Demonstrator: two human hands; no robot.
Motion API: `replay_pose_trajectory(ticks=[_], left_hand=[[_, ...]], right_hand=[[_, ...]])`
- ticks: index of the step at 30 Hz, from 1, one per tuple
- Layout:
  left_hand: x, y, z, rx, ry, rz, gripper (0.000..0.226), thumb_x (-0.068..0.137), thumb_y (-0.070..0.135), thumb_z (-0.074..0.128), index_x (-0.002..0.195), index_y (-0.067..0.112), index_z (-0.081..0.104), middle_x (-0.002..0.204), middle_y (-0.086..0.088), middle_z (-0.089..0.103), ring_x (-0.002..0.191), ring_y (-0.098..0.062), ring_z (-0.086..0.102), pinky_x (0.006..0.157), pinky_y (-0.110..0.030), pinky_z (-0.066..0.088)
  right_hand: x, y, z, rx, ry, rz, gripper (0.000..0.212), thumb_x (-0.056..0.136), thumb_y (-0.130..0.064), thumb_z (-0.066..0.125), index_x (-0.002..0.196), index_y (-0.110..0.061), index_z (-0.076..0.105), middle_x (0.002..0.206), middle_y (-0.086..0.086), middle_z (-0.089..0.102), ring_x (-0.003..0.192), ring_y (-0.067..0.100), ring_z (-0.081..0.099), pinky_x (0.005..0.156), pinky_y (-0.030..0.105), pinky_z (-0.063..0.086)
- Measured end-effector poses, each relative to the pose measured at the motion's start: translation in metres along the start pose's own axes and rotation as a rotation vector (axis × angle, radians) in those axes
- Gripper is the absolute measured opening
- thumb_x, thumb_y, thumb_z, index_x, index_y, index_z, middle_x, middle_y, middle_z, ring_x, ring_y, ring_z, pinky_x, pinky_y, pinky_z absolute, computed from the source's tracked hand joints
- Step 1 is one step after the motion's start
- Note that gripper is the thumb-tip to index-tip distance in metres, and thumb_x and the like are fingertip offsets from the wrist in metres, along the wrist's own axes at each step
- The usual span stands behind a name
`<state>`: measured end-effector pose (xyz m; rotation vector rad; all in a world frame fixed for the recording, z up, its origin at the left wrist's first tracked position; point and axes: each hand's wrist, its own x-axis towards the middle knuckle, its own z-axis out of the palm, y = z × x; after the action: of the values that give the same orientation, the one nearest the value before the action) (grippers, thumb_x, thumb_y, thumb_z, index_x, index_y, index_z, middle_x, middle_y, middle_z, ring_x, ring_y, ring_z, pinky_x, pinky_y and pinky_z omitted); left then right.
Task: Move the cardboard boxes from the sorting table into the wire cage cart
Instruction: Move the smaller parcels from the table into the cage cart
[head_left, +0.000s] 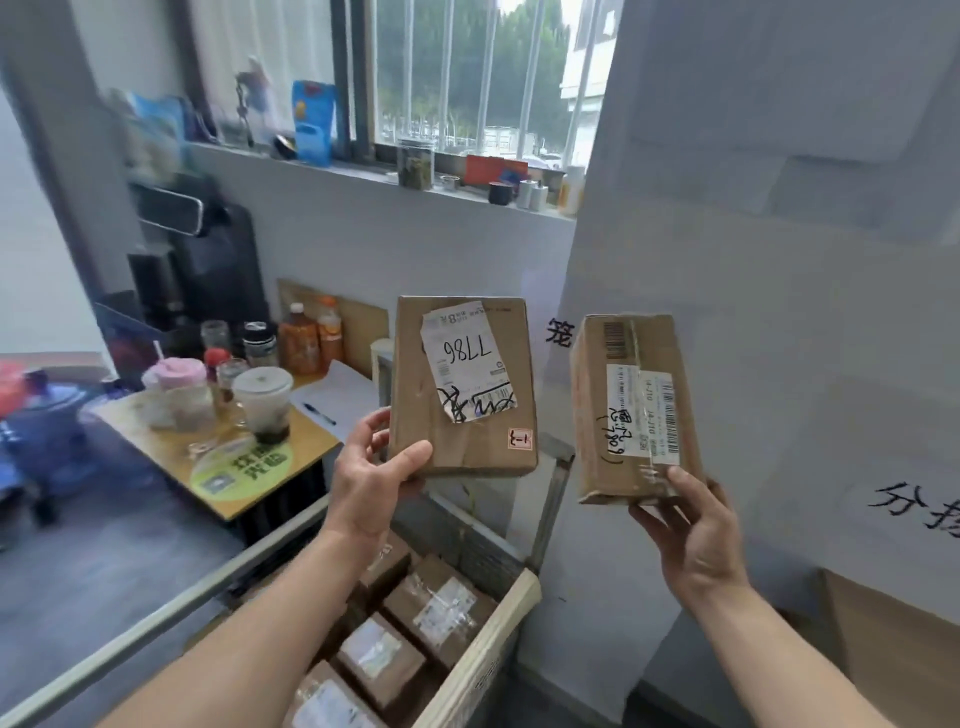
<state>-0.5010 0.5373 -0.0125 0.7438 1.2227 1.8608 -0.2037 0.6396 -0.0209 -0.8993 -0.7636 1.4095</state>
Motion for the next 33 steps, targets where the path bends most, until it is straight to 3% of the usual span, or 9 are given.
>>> replay_pose_trajectory(ticks=[5, 10, 12, 15, 17, 22, 27, 30, 33], left_hand=[[0.002, 0.017, -0.093, -0.006, 0.097, 0.031, 0.057, 0.07, 0.023, 0.079, 0.122, 0.032, 0.059, 0.114, -0.007, 0.07, 0.096, -0.029, 0.073, 0.073, -0.045, 0.062], [-0.006, 0.029, -0.164, 0.007, 0.204, 0.058, 0.056, 0.069, 0.026, 0.081, 0.119, 0.039, 0.061, 0.115, -0.004, 0.071, 0.099, -0.028, 0.073, 0.071, -0.037, 0.061], [-0.011, 0.031, -0.187, 0.031, 0.256, 0.064, 0.058, 0.066, 0.031, 0.082, 0.119, 0.041, 0.061, 0.114, -0.003, 0.071, 0.1, -0.027, 0.072, 0.072, -0.036, 0.06], [-0.021, 0.032, -0.215, 0.049, 0.331, 0.065, 0.063, 0.063, 0.034, 0.082, 0.122, 0.036, 0.06, 0.109, 0.0, 0.073, 0.1, -0.027, 0.072, 0.076, -0.041, 0.061], [-0.028, 0.03, -0.233, 0.063, 0.399, 0.06, 0.059, 0.065, 0.03, 0.081, 0.12, 0.034, 0.061, 0.111, -0.003, 0.072, 0.099, -0.03, 0.072, 0.079, -0.048, 0.061], [-0.058, 0.001, -0.271, 0.078, 0.554, 0.009, 0.053, 0.068, 0.024, 0.078, 0.118, 0.031, 0.061, 0.112, -0.008, 0.069, 0.085, -0.025, 0.073, 0.065, -0.038, 0.058], [-0.096, -0.054, -0.292, 0.083, 0.699, -0.112, 0.06, 0.069, 0.024, 0.078, 0.126, 0.03, 0.059, 0.114, -0.007, 0.072, 0.098, -0.033, 0.072, 0.079, -0.051, 0.06], [-0.124, -0.089, -0.301, 0.07, 0.793, -0.183, 0.06, 0.069, 0.025, 0.077, 0.126, 0.028, 0.057, 0.111, -0.006, 0.074, 0.097, -0.028, 0.073, 0.071, -0.041, 0.059], [-0.154, -0.122, -0.309, 0.053, 0.873, -0.236, 0.059, 0.072, 0.019, 0.078, 0.127, 0.021, 0.057, 0.111, -0.007, 0.074, 0.101, -0.031, 0.071, 0.074, -0.043, 0.059]], right_hand=[[-0.02, 0.047, 0.075, -0.047, -0.127, 0.043, 0.024, 0.092, -0.014, 0.063, 0.115, -0.015, 0.057, 0.119, 0.018, 0.07, 0.106, 0.031, 0.068, 0.085, 0.049, 0.058], [-0.037, 0.085, 0.141, -0.067, -0.228, 0.116, 0.025, 0.093, -0.012, 0.062, 0.117, -0.014, 0.056, 0.123, 0.018, 0.067, 0.113, 0.033, 0.065, 0.074, 0.04, 0.061], [-0.043, 0.099, 0.162, -0.09, -0.283, 0.144, 0.035, 0.09, -0.015, 0.064, 0.124, -0.01, 0.055, 0.126, 0.017, 0.067, 0.116, 0.034, 0.065, 0.081, 0.043, 0.061], [-0.051, 0.119, 0.187, -0.125, -0.369, 0.186, 0.066, 0.081, -0.024, 0.068, 0.14, -0.002, 0.047, 0.132, 0.022, 0.063, 0.121, 0.038, 0.062, 0.102, 0.057, 0.049], [-0.051, 0.139, 0.2, -0.136, -0.394, 0.231, 0.066, 0.083, -0.022, 0.067, 0.142, -0.001, 0.044, 0.132, 0.023, 0.062, 0.121, 0.039, 0.062, 0.105, 0.059, 0.046], [-0.042, 0.213, 0.207, -0.224, -0.445, 0.396, 0.035, 0.092, -0.015, 0.065, 0.125, -0.008, 0.053, 0.123, 0.021, 0.067, 0.114, 0.036, 0.066, 0.092, 0.052, 0.055], [-0.038, 0.287, 0.187, -0.375, -0.518, 0.544, 0.036, 0.087, -0.02, 0.072, 0.119, -0.01, 0.059, 0.111, 0.015, 0.074, 0.101, 0.03, 0.073, 0.076, 0.042, 0.059], [-0.042, 0.328, 0.168, -0.448, -0.547, 0.643, 0.024, 0.089, -0.014, 0.07, 0.112, -0.011, 0.061, 0.106, 0.014, 0.075, 0.093, 0.026, 0.074, 0.066, 0.039, 0.059], [-0.053, 0.361, 0.148, -0.53, -0.583, 0.731, 0.028, 0.088, -0.014, 0.07, 0.115, -0.01, 0.062, 0.104, 0.012, 0.076, 0.096, 0.027, 0.074, 0.068, 0.042, 0.06]])
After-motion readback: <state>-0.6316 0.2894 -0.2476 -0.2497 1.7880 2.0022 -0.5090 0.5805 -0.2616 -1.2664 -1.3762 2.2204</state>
